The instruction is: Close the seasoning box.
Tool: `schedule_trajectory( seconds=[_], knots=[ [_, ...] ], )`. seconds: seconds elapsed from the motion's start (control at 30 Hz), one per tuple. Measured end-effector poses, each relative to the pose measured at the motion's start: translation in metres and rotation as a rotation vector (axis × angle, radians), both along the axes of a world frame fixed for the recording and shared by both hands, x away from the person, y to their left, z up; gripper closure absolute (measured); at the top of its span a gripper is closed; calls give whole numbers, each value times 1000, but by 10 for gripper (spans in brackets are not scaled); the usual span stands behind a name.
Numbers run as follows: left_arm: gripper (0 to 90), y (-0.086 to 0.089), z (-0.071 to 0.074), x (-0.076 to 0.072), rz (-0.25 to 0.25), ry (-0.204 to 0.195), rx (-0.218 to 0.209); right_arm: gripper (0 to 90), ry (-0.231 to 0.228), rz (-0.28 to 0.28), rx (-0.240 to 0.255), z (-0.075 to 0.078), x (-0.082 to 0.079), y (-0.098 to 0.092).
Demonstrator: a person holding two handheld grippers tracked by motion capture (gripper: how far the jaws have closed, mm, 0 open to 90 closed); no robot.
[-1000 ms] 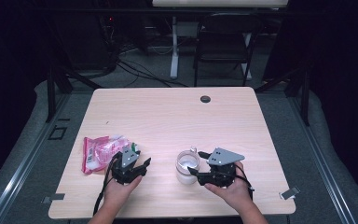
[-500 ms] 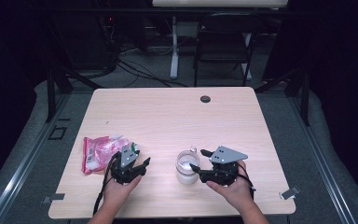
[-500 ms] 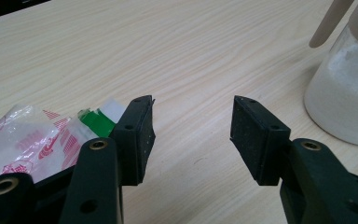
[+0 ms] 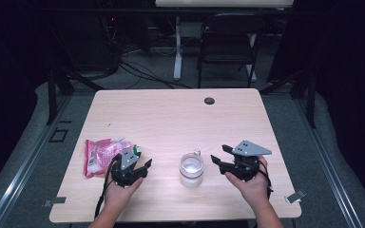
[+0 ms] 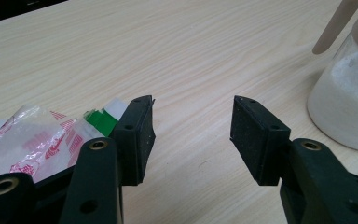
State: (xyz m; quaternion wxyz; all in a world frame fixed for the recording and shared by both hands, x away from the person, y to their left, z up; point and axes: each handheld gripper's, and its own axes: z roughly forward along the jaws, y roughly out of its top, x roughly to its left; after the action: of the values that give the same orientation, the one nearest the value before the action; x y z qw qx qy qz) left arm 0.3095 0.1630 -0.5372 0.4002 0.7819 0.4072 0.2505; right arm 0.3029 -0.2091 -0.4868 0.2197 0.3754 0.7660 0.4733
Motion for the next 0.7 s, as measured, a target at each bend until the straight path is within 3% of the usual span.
schedule_trajectory(
  seconds=[0.13, 0.33, 0.43, 0.7],
  knots=[
    [490, 1, 0, 0, 3, 0, -3, 438, 32, -67, 14, -5, 7, -18],
    [489, 0, 0, 0, 3, 0, -3, 459, 53, -114, 22, -15, 12, -27],
    [490, 0, 0, 0, 1, 2, 0, 466, 65, -145, -28, -26, 16, -29],
    [490, 0, -1, 0, -1, 5, 4, 469, 119, -172, -43, -44, 24, -32]
  ],
)
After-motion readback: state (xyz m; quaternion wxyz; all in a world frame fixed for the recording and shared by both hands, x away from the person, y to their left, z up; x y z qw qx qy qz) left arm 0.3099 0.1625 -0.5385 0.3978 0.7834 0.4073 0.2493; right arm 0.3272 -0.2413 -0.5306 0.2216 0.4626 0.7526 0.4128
